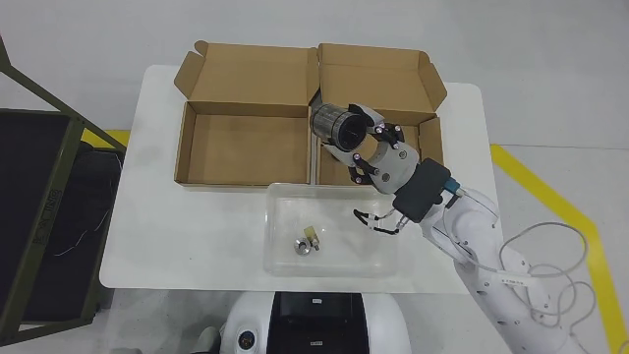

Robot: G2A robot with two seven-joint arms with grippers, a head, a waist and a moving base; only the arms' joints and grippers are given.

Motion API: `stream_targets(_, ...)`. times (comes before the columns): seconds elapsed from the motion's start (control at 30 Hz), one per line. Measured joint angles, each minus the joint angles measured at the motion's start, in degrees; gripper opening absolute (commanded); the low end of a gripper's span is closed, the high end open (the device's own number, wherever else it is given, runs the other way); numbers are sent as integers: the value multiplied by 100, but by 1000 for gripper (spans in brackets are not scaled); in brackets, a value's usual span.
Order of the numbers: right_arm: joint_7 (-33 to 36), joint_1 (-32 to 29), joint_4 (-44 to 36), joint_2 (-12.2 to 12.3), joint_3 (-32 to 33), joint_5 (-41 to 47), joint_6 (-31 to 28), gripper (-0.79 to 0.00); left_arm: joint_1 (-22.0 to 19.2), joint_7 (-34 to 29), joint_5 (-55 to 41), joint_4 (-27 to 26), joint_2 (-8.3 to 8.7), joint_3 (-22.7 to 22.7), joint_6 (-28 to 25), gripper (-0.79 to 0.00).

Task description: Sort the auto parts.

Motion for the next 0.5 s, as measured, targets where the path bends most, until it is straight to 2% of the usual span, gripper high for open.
stream_targets(0.2, 13, -9, 3, -1, 0, 5, 7, -785, 0, 0, 0, 0, 0, 0, 0, 0)
stream_targets(0.5, 512, -185, 379, 9, 152, 163, -120, -785, 0, 0, 0, 0, 0, 0, 0, 0)
